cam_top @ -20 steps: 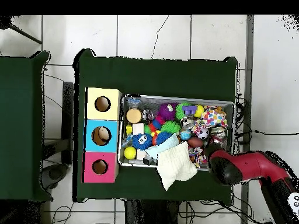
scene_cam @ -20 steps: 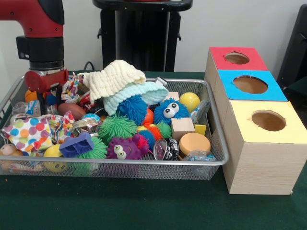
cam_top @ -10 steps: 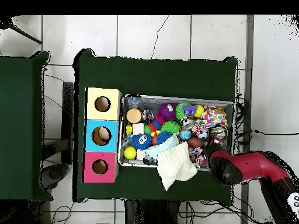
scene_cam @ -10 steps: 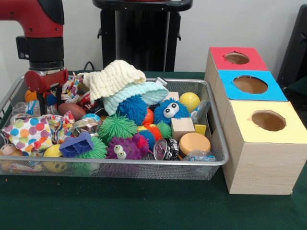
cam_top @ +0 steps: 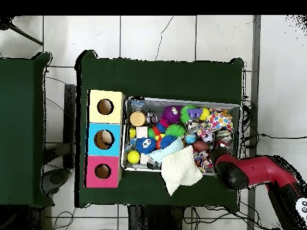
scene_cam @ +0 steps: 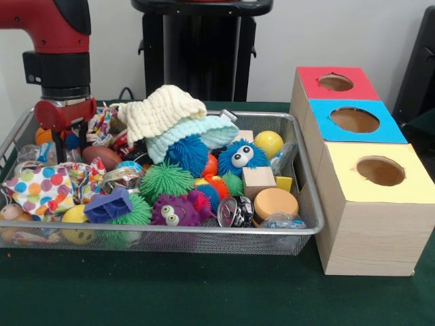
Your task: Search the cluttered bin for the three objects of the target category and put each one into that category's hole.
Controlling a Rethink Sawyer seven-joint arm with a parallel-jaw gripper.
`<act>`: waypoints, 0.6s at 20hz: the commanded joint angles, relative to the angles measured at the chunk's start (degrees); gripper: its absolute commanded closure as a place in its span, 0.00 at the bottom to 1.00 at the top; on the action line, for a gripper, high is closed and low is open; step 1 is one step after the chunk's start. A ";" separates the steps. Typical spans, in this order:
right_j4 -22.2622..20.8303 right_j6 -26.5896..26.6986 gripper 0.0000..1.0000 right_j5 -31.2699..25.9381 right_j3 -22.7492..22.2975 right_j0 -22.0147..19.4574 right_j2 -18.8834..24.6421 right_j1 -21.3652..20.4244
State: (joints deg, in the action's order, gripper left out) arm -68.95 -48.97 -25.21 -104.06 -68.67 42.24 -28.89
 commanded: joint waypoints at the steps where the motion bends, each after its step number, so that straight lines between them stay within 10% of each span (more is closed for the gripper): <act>1: -3.19 13.06 0.00 0.73 -0.02 0.12 0.79 1.80; 12: -3.47 12.82 0.00 0.77 0.12 0.32 0.61 1.84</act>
State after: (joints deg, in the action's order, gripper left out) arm -69.15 -48.97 -25.21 -104.06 -68.67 42.24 -28.89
